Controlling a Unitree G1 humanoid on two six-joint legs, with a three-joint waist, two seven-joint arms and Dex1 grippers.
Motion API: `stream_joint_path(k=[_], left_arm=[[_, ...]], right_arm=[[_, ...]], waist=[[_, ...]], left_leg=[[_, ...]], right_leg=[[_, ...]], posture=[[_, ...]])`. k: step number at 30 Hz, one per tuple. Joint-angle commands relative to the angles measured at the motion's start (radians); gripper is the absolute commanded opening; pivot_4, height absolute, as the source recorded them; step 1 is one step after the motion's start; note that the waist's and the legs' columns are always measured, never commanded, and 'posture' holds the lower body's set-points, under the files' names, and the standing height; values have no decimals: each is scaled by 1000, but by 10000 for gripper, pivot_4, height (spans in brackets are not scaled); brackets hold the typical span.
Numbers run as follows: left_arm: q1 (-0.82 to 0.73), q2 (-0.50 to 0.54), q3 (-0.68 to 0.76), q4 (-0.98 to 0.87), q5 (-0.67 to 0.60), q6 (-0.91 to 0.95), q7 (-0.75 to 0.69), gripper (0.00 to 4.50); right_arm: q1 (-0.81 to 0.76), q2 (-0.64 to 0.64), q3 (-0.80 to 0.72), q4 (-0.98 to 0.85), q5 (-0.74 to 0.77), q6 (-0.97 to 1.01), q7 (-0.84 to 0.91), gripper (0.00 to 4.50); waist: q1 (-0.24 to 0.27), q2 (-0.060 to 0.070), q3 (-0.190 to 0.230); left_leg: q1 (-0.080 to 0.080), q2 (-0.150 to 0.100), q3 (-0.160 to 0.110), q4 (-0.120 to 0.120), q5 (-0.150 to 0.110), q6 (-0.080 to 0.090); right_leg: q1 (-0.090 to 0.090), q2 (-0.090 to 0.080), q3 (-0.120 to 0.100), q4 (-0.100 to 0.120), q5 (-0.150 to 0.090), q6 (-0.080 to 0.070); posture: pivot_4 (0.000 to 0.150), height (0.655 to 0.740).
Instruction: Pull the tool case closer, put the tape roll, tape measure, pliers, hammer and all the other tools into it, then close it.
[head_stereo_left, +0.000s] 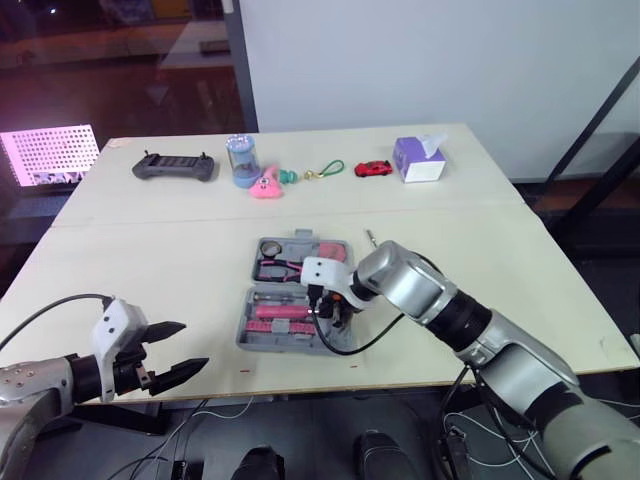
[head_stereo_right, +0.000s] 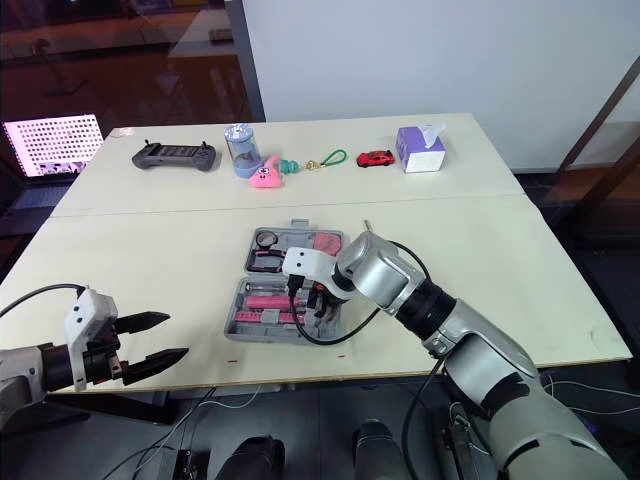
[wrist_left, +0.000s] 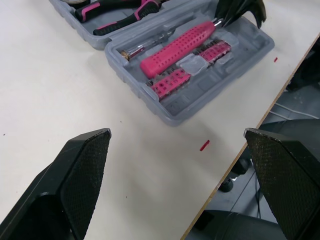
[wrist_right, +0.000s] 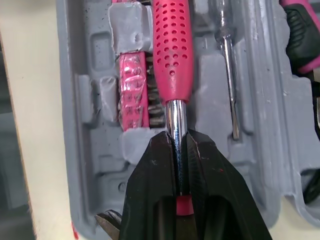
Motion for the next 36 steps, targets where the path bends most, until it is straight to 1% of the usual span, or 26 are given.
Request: stream_joint_path(k=[1, 12, 17, 19, 20, 23, 26, 31, 33, 34, 36], left_arm=[[-1, 2, 26, -19, -6, -14, -1, 45000], [35, 21, 30, 14, 31, -52, -29, 45000], [43, 18, 35, 14, 35, -58, -33, 45000], [45, 17, 36, 14, 36, -60, -33, 45000], [47, 16, 37, 13, 36, -61, -33, 45000], [45, 16, 32, 13, 38, -62, -33, 45000], [38, 16, 25, 10, 37, -57, -32, 45000], [22, 18, 16, 5, 31, -48, -33, 45000], [8, 14, 12, 3, 20, -42, -34, 45000], [-2, 11, 10, 0, 14, -37, -34, 45000], [-18, 7, 5, -4, 4, -29, -32, 45000]], right_arm=[[-39, 34, -18, 34, -22, -52, -12, 538], [-60, 98, -33, 156, -54, -145, -16, 538], [-63, 113, -38, 178, -57, -160, -9, 538], [-63, 109, -44, 178, -57, -162, -6, 9331], [-63, 107, -46, 175, -57, -162, -5, 12016], [-53, 82, -48, 130, -56, -168, 20, 25933], [-38, 55, -90, 66, -35, -155, 29, 25933], [24, 50, -224, -28, 44, -201, 15, 25933], [77, 58, -291, -56, 69, -268, -26, 25933], [104, 57, -308, -65, 63, -318, -54, 25933], [134, 53, -315, -75, 68, -348, -48, 25933]], waist=[[0, 0, 0], [-1, 0, 0], [-4, 0, 0], [-4, 0, 0], [-4, 0, 0], [0, 0, 0], [1, 0, 0], [-1, 0, 0], [0, 0, 0], [1, 0, 0], [1, 0, 0]], left_leg=[[0, 0, 0, 0, 0, 0], [0, 0, 0, 0, 0, 0], [1, 0, 0, 0, 0, 0], [1, 0, 0, 0, 0, 0], [1, 0, 0, 0, 0, 0], [0, 0, 0, 0, 0, 0], [0, 0, 0, 0, 0, -1], [0, 0, 0, 0, 0, -1], [0, 0, 0, -1, 0, 0], [0, 0, 0, -1, 0, -1], [0, 0, 0, 0, 0, -1]], right_leg=[[0, 0, 0, 0, 0, 0], [-1, 0, 0, 1, 0, 0], [-1, 0, 0, 2, 0, -1], [-1, 0, 0, 2, 1, -1], [-1, 0, 0, 2, 1, -1], [-1, 0, 0, 2, 1, -1], [-1, 0, 0, 1, 1, -1], [-2, 0, 0, 2, 1, -1], [-2, 0, 0, 2, 1, -1], [-2, 0, 0, 2, 1, -1], [-1, 0, 0, 1, 1, -1]], posture=[[1500, 7400], [1500, 7400], [1500, 7400], [1500, 7400], [1500, 7400], [1500, 7400], [1500, 7400], [1500, 7400], [1500, 7400], [1500, 7400], [1500, 7400]])
